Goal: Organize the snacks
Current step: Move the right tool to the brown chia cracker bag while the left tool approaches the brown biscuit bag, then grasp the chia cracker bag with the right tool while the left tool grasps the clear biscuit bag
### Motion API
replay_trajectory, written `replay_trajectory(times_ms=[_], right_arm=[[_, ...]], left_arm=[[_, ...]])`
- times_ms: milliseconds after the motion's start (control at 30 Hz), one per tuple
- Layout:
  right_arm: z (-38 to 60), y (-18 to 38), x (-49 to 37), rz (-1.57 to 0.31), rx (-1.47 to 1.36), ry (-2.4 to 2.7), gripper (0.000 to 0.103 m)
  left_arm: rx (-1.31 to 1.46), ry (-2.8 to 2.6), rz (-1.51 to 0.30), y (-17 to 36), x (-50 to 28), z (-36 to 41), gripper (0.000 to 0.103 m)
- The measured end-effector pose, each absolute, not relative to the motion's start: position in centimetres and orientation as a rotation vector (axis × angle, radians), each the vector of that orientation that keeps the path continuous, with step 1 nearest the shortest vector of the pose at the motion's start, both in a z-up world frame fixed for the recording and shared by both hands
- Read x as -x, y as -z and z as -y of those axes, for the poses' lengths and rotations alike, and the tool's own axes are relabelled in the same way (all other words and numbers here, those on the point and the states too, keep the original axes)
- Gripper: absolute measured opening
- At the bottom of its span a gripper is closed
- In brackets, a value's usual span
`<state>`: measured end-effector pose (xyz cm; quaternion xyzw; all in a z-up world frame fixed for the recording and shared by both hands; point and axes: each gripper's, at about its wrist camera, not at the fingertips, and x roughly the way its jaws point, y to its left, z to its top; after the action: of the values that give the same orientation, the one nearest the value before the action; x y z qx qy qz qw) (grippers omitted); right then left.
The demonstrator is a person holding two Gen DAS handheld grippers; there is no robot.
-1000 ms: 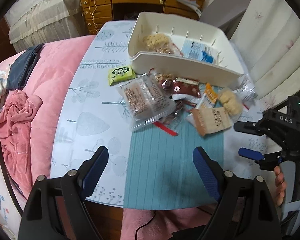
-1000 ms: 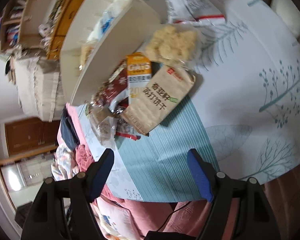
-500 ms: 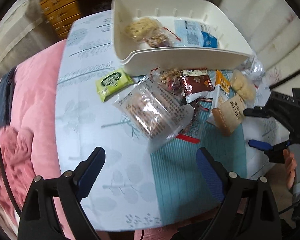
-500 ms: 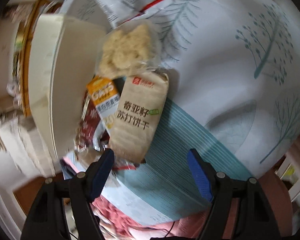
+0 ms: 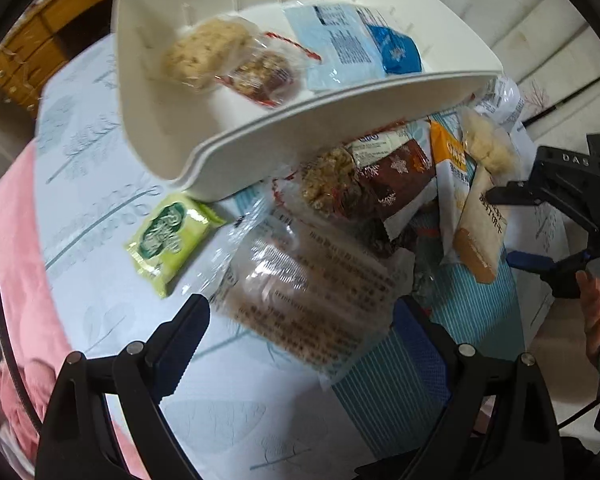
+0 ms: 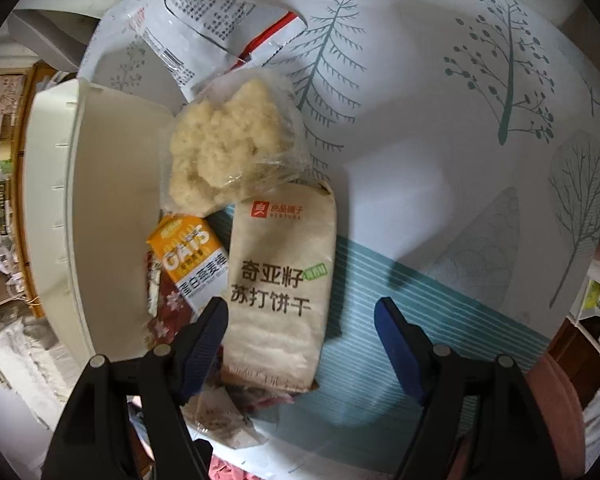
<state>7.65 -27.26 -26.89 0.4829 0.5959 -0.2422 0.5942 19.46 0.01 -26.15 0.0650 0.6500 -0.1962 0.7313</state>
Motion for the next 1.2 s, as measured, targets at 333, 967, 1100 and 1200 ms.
replay_trajectory(times_ms=[333,967,1100,1200], right_arm=[[26.1,26.9,-10.6,-1.401,-1.012,0.649,0.076],[22.7,27.9,-16.3,-1.482,-0.865,0.605,0.059],[21.7,27.9,-16.6,-1.496,-0.882,0.592,0.058],[20.9,27.8,-16.6,-1.516,-0.875,0.579,0.058]], left_arm=[[-0.134,0.534,-1.434,28.6,-21.5,0.8,0.101],[0.001,0.623,-1.407,30.6,-23.2,-0.5,0.092],[0.043,0.606,-1.400,30.1,-23.5,-1.5,0.083],[0.070,0.589,-1.396,29.8,-23.4,-2.3,0.079]])
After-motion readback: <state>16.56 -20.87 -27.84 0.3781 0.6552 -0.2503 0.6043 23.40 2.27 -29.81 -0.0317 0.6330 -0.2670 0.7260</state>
